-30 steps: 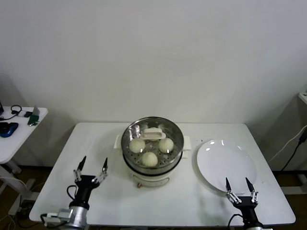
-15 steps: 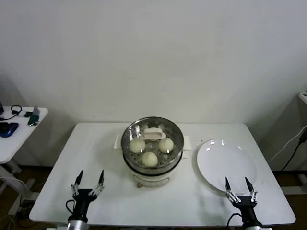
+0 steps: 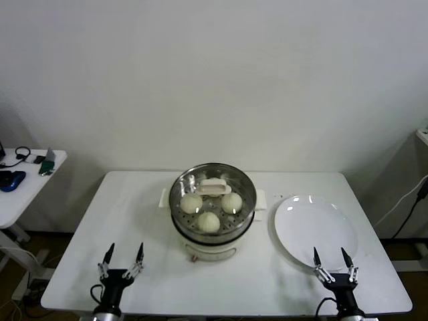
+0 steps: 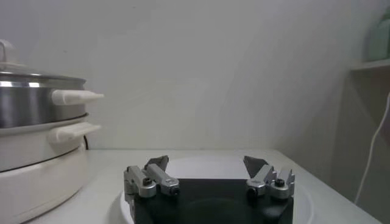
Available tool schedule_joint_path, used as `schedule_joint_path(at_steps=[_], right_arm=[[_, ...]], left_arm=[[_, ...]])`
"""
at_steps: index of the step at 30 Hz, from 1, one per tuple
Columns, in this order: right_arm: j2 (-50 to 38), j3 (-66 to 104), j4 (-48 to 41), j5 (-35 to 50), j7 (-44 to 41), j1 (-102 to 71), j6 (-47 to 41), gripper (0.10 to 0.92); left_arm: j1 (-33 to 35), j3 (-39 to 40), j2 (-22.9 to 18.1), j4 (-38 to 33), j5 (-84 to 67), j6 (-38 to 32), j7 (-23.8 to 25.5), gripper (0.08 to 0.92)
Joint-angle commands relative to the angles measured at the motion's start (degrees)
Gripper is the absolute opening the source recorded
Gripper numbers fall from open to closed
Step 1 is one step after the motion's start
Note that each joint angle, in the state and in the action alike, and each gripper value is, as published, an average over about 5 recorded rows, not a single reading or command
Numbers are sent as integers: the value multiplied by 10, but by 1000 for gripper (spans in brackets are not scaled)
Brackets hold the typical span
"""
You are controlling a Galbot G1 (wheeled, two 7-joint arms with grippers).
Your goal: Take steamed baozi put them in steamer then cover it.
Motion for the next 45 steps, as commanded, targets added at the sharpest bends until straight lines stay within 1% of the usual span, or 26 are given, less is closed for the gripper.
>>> schedule_joint_path(at_steps=[1, 45], right_arm=[[1, 0, 1, 1, 0, 0, 0, 823], [3, -1, 6, 1, 1, -1, 5, 823]], left_arm=[[3, 1, 1, 5, -1, -4, 0, 823], [5, 3, 4, -5, 6, 6, 2, 823]])
